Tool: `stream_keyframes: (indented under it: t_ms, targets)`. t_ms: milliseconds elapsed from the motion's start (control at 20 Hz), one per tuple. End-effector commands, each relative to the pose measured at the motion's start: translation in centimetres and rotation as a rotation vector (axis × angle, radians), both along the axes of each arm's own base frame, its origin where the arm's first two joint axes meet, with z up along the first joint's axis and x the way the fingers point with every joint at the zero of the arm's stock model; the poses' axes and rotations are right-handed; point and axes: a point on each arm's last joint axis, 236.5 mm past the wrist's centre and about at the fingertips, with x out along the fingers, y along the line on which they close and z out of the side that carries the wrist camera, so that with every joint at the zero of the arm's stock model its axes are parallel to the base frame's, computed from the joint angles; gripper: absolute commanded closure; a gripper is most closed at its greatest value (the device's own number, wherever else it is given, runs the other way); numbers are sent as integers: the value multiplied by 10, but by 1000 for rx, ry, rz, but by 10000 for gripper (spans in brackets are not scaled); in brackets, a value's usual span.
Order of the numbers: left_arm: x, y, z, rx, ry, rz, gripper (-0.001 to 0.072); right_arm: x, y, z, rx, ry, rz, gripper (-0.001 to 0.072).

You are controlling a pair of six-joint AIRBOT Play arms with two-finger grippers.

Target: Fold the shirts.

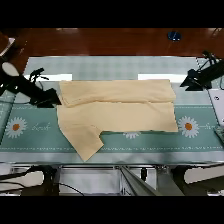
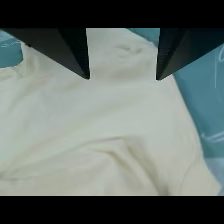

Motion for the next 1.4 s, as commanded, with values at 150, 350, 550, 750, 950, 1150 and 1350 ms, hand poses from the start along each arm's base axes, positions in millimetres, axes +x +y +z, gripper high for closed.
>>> stream_keyframes:
  t_ms: [150, 350, 550, 750, 950, 1150, 1350]
  targets:
    - [-104, -11, -29, -128, -63, 331, 201, -83, 5, -6, -83, -241, -218, 299]
    - [-131, -39, -55, -221, -12, 437, 201, -120, 51, -22, 48, -256, -245, 299]
    - [-125, -56, -61, -312, -42, 522, 201, -126, 60, -24, 82, -240, -242, 299]
    - [-121, -70, -72, -277, -89, 477, 205, -128, 57, -27, 68, -227, -242, 300]
    - [-127, -92, -85, -244, -67, 348, 677, -168, 22, -53, -92, -58, -241, 299]
    - [-122, -97, -76, -259, -81, 303, 685, -205, -12, -58, -87, 56, -370, 299]
    - [-122, -97, -75, -261, -80, 301, 685, -216, 18, -77, 62, 132, -414, 299]
